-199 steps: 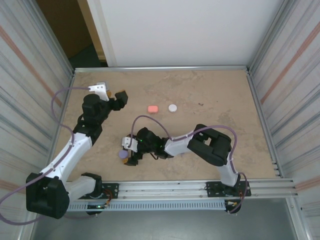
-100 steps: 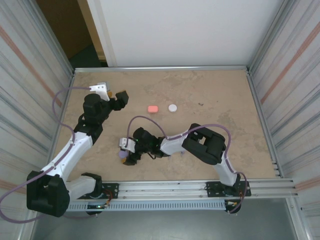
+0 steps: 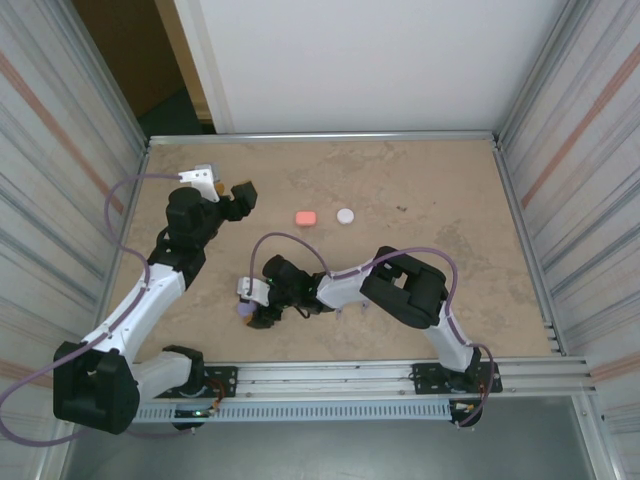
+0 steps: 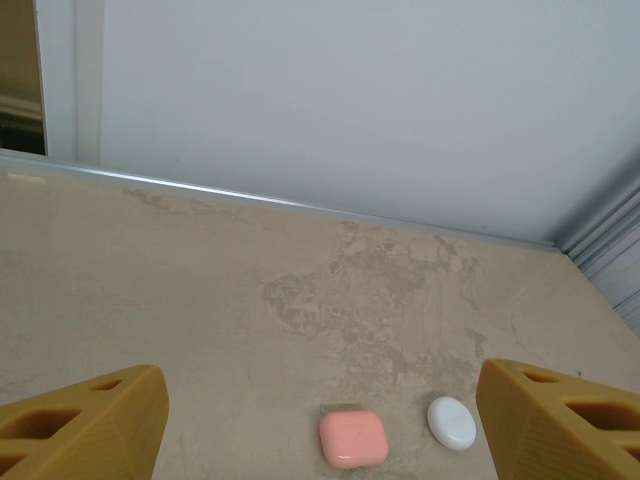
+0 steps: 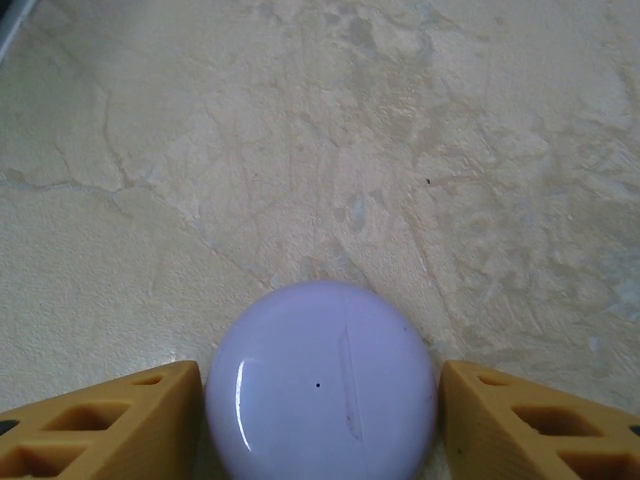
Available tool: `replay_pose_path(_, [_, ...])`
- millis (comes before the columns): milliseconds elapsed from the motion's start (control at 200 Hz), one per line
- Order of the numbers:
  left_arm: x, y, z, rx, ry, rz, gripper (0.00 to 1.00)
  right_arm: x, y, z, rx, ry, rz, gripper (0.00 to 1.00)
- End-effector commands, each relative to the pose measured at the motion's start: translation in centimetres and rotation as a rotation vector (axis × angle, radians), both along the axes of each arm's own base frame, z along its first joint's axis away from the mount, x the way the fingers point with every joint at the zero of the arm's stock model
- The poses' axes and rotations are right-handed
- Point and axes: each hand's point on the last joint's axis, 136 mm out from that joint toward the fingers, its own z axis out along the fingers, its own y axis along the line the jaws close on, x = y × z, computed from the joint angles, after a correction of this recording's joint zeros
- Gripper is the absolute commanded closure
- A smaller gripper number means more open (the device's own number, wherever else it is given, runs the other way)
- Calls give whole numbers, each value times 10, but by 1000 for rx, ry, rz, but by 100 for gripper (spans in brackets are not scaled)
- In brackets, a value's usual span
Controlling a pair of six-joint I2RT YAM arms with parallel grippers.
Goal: Insert the wireless bluetooth earbuds into the charging case
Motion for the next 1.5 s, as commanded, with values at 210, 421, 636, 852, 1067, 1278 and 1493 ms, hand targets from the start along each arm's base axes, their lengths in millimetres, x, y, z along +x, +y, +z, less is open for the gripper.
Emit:
replay_pose_path(210, [1, -1, 10, -25, -24, -14, 19, 7, -6, 25, 28, -71, -43, 44])
replay_pose_path(421, [-1, -5, 15, -44, -34, -36, 19, 19, -19, 49, 52, -116, -87, 49])
replay_pose_path(636, [-4, -8, 21, -55, -43, -59, 19, 29, -37, 82, 94, -180, -119, 50])
replay_pose_path(852, [-10, -21, 38, -97, -77, -137, 19, 53, -74, 117, 111, -267, -198, 50])
replay_pose_path(1067, [-22, -43, 62, -148, -118, -284, 19, 78, -124, 146, 106, -359, -292, 51])
replay_pose_path(1278, [-42, -73, 88, -204, -139, -517, 16, 95, -176, 184, 92, -462, -365, 51])
replay_pose_path(1493, [-63, -100, 108, -281, -138, -758, 15, 101, -221, 229, 112, -583, -426, 51])
